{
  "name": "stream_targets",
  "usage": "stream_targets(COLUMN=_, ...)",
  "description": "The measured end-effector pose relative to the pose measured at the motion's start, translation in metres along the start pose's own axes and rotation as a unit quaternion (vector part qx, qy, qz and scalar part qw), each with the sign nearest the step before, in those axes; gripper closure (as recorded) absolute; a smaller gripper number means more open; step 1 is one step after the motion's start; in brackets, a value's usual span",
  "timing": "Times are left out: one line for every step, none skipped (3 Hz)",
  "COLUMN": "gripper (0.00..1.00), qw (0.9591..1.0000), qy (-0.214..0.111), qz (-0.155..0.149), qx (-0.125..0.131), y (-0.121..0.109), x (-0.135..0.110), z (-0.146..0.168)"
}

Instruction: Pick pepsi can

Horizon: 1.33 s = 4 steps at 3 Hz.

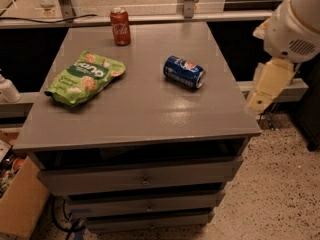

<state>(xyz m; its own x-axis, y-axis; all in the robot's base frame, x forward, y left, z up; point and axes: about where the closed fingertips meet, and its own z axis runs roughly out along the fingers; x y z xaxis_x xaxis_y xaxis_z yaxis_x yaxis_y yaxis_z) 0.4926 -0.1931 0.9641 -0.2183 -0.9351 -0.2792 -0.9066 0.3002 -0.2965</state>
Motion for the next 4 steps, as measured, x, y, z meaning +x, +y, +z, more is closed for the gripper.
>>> stream_targets(gripper=0.0, qw=0.9996, qy=-0.02, qz=0.013, qx=0.015, y=-0.03, x=-0.025, z=0.03)
stream_targets(gripper=0.0, qw=0.9988, qy=-0.039, qz=0.028, qx=0.012, y=-0.05, x=-0.056, z=0.067)
stream_targets(gripper=0.0, qw=0.9973, qy=-0.061, qz=0.041, qx=0.0, y=-0.061, x=-0.083, z=0.107)
stream_targets(gripper=0.0, qw=0.9959, qy=-0.075, qz=0.05, qx=-0.007, y=-0.07, x=-0.101, z=0.144)
